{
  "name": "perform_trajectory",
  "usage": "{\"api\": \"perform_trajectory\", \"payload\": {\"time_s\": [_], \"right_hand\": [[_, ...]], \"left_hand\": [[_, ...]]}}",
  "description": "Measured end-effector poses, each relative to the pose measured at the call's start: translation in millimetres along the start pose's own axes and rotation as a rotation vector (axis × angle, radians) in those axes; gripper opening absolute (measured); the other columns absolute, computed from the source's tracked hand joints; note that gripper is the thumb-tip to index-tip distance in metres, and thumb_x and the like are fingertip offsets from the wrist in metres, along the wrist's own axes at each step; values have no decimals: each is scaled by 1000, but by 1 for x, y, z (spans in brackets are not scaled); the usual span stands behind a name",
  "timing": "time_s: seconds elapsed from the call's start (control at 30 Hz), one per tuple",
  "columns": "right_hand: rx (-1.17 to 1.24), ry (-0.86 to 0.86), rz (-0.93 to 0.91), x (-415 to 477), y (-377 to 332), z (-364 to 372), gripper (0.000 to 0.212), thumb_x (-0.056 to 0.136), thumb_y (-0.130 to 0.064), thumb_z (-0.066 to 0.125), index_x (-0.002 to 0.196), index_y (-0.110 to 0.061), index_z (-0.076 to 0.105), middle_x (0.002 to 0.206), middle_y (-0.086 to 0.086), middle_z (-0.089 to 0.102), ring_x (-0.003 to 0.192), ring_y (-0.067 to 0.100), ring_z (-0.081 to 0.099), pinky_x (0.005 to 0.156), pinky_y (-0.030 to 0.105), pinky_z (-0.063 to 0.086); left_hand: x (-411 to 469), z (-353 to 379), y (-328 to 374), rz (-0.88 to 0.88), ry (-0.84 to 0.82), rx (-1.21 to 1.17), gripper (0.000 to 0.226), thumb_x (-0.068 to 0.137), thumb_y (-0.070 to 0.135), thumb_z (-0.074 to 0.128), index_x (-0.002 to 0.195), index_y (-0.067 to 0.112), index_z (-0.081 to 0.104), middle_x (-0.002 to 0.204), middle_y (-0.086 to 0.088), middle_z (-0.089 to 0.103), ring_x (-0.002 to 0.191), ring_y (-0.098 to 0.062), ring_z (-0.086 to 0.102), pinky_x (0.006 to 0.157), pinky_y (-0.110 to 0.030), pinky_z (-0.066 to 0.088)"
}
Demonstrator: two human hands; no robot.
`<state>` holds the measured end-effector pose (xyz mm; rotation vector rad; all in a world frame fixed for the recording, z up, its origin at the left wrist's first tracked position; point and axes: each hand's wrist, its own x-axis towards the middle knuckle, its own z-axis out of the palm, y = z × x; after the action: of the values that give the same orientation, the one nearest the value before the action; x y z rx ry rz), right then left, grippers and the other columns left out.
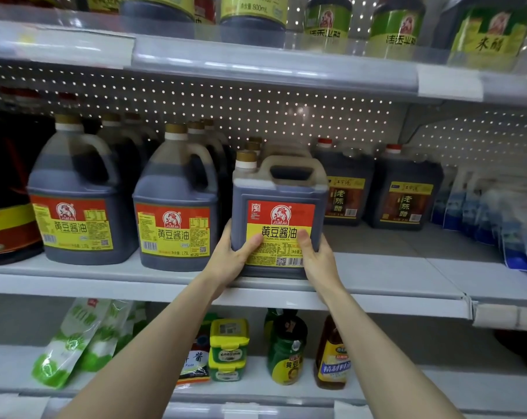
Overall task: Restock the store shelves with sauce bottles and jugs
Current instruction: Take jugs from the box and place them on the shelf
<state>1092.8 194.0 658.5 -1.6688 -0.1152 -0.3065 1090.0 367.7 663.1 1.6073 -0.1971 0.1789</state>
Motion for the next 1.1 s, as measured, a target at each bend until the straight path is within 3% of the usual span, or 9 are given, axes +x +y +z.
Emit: {"api": "perform_trajectory", "payload": {"time_s": [0.2,0.47,0.7,0.87,1.1], "right_hand": [[-6,-13,20,0,0,-1,69,74,-63,48,131,-25,45,116,-8,62,104,8,61,76,14,48],[-7,-14,30,-1,-1,-1,61,77,-61,47,129,-28,47,113,-10,63,98,2,61,71,12,47],[-22,-9,16,1,1,-1,69,77,-62,47,135,-24,46,120,-5,63,106,9,61,78,14,47],[-31,-6,23,2,2,-1,71,76,-64,48,134,-24,47,121,-5,63,109,12,61,90,25,48],[-40,-7,28,2,0,-1,67,76,-63,46,133,-26,46,119,-6,62,107,12,60,87,22,45]], "left_hand": [[-4,3,-2,17,37,8,52,89,33,61,136,19,43,111,14,62,98,2,60,69,-5,48],[-6,1,-1,0,18,-9,49,91,28,61,136,22,42,108,16,61,95,4,60,68,-6,48],[-4,-2,-3,-9,5,-4,53,89,32,61,138,23,42,112,14,62,101,0,60,77,-13,48],[-3,-2,-3,-10,1,2,51,90,31,61,137,23,41,113,12,62,102,0,59,86,-18,49],[-2,-2,-3,-13,-9,9,53,89,32,61,137,23,41,116,10,62,105,-2,59,80,-14,46]]}}
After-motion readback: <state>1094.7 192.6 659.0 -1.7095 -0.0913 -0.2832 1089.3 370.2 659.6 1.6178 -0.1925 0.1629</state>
